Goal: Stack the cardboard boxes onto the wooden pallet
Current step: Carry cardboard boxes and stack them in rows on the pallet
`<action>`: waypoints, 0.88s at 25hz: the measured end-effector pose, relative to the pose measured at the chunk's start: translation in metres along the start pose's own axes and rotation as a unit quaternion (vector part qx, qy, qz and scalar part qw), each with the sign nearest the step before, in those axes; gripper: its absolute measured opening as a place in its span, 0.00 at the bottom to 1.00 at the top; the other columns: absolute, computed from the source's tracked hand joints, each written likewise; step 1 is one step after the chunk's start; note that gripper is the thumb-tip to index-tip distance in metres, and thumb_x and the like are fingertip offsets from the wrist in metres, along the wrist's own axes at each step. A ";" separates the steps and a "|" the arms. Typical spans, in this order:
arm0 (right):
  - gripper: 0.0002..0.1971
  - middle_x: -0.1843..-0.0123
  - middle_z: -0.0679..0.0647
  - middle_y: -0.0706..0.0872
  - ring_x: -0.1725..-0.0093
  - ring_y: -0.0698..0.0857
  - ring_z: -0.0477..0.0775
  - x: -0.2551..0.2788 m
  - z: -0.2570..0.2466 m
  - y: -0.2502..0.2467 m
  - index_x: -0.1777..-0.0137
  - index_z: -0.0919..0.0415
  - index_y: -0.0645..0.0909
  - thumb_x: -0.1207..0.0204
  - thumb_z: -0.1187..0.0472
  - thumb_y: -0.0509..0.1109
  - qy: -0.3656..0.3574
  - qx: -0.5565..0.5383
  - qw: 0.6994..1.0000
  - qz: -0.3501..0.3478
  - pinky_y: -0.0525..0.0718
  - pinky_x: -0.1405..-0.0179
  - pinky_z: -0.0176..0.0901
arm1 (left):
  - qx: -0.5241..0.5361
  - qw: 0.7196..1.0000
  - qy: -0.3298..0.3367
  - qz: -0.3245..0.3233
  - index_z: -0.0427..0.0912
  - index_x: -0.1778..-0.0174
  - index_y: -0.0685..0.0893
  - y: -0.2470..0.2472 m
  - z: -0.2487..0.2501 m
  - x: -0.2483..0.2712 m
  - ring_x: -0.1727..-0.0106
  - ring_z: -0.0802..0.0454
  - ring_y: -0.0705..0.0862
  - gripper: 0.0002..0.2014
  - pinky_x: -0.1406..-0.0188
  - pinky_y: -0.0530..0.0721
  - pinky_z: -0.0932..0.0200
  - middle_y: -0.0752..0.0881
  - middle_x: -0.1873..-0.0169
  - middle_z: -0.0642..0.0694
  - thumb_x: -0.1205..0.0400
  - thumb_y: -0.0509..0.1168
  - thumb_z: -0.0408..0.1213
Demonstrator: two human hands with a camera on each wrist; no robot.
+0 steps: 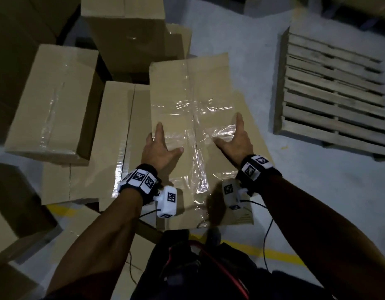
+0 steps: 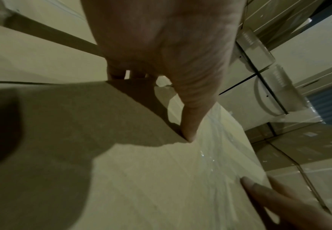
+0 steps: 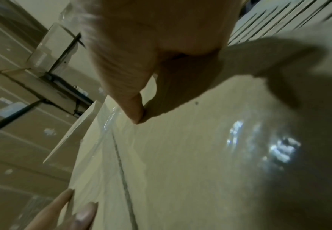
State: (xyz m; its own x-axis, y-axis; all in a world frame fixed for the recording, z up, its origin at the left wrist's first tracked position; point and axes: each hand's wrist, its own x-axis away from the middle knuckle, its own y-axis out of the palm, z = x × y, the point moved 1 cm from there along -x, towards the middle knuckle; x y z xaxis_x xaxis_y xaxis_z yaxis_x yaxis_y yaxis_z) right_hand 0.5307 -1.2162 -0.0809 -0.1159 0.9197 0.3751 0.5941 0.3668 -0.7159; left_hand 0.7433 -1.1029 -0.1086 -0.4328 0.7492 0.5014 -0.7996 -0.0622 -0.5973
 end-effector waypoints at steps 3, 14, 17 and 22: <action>0.56 0.24 0.62 0.77 0.29 0.79 0.66 0.009 0.012 -0.015 0.13 0.35 0.44 0.31 0.42 0.80 0.013 0.002 1.000 -0.007 0.77 0.33 0.53 | 0.009 1.000 0.007 0.002 0.63 0.14 0.46 0.004 0.022 0.013 0.19 0.30 0.65 0.52 0.25 0.74 0.36 0.52 0.14 0.45 0.27 0.74 0.57; 0.55 0.17 0.55 0.69 0.21 0.72 0.64 0.063 0.063 -0.100 0.15 0.31 0.47 0.34 0.41 0.81 0.028 -0.108 0.988 0.106 0.73 0.24 0.62 | -0.045 0.983 0.176 0.007 0.57 0.14 0.52 0.018 0.128 0.056 0.21 0.30 0.67 0.51 0.26 0.72 0.33 0.56 0.17 0.38 0.26 0.79 0.50; 0.55 0.15 0.55 0.67 0.19 0.69 0.63 0.081 0.085 -0.140 0.15 0.32 0.46 0.33 0.42 0.82 0.030 -0.121 0.979 0.161 0.71 0.23 0.65 | -0.038 0.973 0.226 0.012 0.61 0.15 0.51 0.041 0.166 0.076 0.21 0.32 0.66 0.50 0.26 0.72 0.31 0.56 0.17 0.42 0.26 0.78 0.51; 0.54 0.14 0.54 0.64 0.18 0.67 0.63 0.112 0.145 -0.210 0.14 0.35 0.46 0.30 0.45 0.81 0.028 -0.141 0.963 0.230 0.67 0.22 0.63 | -0.013 0.956 0.292 0.005 0.66 0.15 0.49 0.103 0.226 0.114 0.18 0.37 0.64 0.51 0.27 0.74 0.32 0.52 0.14 0.46 0.26 0.77 0.53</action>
State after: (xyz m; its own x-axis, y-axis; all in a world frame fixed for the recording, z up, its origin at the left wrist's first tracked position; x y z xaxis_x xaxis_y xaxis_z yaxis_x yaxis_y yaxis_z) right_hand 0.2778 -1.1697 0.0259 0.2493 0.9638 0.0948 0.7663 -0.1365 -0.6278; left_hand 0.5179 -1.1729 0.0284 -0.1276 0.9898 0.0640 -0.7827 -0.0608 -0.6194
